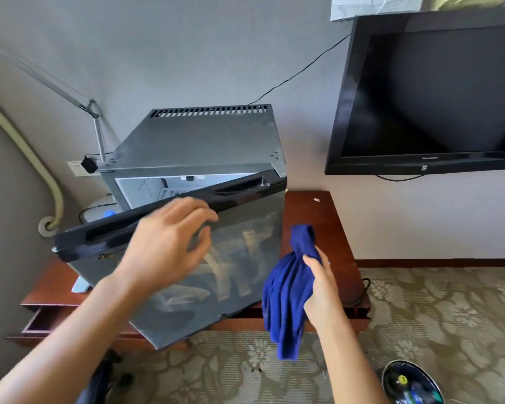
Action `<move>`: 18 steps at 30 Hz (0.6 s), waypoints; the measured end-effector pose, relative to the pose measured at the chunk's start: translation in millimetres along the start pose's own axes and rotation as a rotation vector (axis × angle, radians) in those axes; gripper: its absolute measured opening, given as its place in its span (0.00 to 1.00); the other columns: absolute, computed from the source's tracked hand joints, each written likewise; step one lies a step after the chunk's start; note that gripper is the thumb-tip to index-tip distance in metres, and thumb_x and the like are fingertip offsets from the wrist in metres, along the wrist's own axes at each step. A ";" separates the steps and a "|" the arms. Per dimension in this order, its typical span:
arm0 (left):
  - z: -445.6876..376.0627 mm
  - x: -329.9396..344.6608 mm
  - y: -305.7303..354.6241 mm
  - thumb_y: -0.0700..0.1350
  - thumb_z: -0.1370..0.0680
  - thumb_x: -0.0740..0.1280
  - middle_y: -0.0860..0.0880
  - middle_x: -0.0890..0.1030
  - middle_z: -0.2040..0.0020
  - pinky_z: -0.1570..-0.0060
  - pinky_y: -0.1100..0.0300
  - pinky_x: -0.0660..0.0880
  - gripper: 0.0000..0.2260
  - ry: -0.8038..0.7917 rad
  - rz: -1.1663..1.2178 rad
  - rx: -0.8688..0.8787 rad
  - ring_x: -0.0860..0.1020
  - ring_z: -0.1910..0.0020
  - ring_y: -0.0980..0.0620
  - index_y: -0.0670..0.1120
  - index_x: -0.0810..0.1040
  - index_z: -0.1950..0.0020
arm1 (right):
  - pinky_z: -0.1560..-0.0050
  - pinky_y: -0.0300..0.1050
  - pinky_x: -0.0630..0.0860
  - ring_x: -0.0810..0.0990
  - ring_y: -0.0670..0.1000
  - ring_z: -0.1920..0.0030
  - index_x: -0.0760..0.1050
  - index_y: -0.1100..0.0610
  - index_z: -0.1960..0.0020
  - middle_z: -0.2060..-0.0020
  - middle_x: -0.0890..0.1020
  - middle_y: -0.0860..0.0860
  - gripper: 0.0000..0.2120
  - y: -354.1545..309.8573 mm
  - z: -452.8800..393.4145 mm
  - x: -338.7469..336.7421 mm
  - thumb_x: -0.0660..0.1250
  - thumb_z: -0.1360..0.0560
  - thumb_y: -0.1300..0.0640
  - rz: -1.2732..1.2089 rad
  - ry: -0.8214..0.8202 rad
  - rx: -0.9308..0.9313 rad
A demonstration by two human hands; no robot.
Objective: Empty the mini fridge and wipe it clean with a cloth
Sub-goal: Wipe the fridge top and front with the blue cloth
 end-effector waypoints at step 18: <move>-16.0 -17.8 -102.6 0.67 0.17 0.45 0.62 0.61 0.20 0.37 0.50 0.72 0.23 -0.689 0.000 0.029 0.75 0.30 0.48 0.78 0.38 0.25 | 0.38 0.57 0.73 0.77 0.51 0.45 0.70 0.49 0.40 0.44 0.78 0.52 0.14 13.7 12.8 136.9 0.64 0.21 0.44 0.377 0.224 -0.506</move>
Point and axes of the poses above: each hand's wrist, its own z-axis away from the middle knuckle, its own x-axis out of the palm, y = z × x, the point moved 1 cm from there along -z, towards the middle knuckle
